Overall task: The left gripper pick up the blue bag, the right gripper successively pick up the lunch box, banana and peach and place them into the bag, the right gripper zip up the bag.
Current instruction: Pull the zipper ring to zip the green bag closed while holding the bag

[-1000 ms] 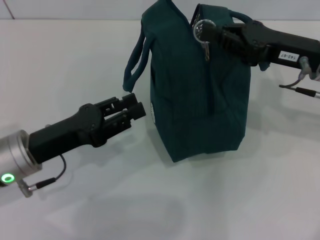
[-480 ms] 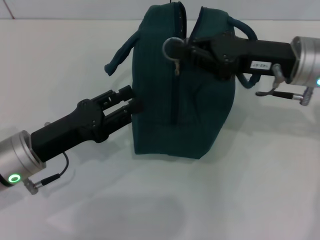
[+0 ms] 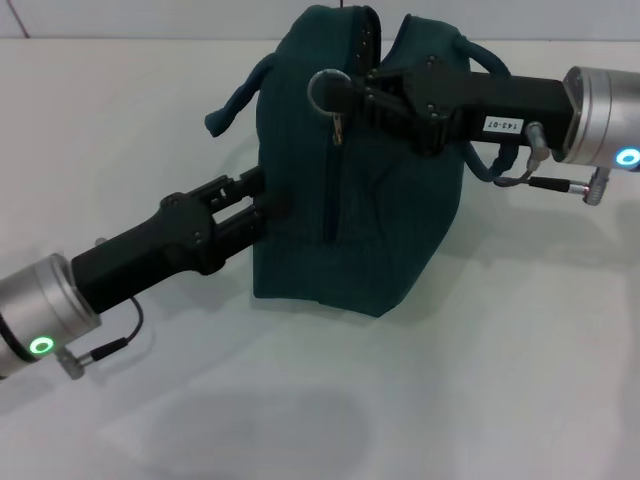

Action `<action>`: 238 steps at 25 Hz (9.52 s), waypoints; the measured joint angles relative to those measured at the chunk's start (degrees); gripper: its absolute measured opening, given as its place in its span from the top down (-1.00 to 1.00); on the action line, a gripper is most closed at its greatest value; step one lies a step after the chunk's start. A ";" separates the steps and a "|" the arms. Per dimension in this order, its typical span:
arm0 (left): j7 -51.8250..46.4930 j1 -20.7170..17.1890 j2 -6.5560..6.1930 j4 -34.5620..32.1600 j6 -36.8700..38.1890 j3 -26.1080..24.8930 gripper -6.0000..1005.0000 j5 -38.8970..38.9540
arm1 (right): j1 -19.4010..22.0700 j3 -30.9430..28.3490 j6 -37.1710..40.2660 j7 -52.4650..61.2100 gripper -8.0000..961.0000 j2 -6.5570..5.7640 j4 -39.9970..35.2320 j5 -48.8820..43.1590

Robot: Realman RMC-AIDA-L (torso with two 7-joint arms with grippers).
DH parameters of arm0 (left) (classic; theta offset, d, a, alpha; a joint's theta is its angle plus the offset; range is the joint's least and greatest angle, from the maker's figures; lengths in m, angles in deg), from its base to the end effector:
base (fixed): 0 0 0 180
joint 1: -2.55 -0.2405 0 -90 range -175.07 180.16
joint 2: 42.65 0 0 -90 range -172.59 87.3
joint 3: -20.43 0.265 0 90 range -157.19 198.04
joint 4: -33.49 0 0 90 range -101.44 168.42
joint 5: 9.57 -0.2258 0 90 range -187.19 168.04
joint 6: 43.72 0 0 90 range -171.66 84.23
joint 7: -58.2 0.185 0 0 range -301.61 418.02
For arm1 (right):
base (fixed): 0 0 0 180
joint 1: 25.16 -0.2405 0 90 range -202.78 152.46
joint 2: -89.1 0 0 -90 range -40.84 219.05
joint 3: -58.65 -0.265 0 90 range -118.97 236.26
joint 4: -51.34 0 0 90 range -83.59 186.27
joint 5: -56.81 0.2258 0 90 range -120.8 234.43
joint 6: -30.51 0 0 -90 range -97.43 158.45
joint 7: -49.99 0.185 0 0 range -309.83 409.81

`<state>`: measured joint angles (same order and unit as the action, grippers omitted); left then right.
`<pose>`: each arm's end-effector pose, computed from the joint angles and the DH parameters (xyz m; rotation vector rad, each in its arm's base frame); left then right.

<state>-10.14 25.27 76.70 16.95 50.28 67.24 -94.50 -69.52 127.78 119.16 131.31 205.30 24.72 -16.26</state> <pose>-0.2663 0.3082 -0.0585 -2.3829 -0.8650 -1.3053 0.1084 0.3919 -0.0567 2.8235 -0.4535 -1.2781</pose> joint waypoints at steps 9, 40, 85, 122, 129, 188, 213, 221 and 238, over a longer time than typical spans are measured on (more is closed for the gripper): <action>3.57 1.40 0.32 2.11 -0.73 0.12 0.17 0.19 | 1.51 0.04 -0.15 -0.20 0.97 0.00 0.89 0.06; 18.93 3.53 0.57 7.61 -0.05 4.26 0.81 -1.88 | 4.50 -0.40 -9.37 -0.29 0.97 -0.08 5.71 14.13; 18.36 7.54 0.65 7.92 1.98 6.71 0.40 3.99 | 9.21 0.62 -9.20 -6.89 0.97 0.00 7.01 19.49; 16.96 4.11 -5.62 -1.69 12.18 10.04 0.87 2.55 | 13.42 11.77 -0.13 -6.80 0.97 0.00 8.78 29.32; 15.78 4.73 -7.06 -1.77 12.87 10.33 0.87 1.17 | 12.41 11.75 -7.56 -7.29 0.97 -0.11 8.72 29.18; -13.16 7.68 -5.32 -16.96 5.95 2.38 0.44 -5.34 | 12.20 20.88 -21.56 -9.60 0.97 0.03 9.45 28.89; -17.50 14.65 -2.52 -17.92 0.43 2.12 0.45 -13.29 | 11.87 23.15 -26.24 -9.70 0.96 0.00 8.87 29.39; -26.38 15.86 -2.05 -24.08 -2.81 2.92 0.23 -18.65 | 11.68 23.15 -26.16 -9.70 0.96 -0.01 8.87 29.41; -37.13 21.83 -0.25 -29.39 -4.16 5.03 0.09 -31.36 | 12.21 22.80 -26.14 -9.71 0.96 0.00 9.36 29.86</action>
<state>-47.27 47.09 76.45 -12.43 46.12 72.27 -125.86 -57.31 150.58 93.02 121.61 205.29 34.07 13.60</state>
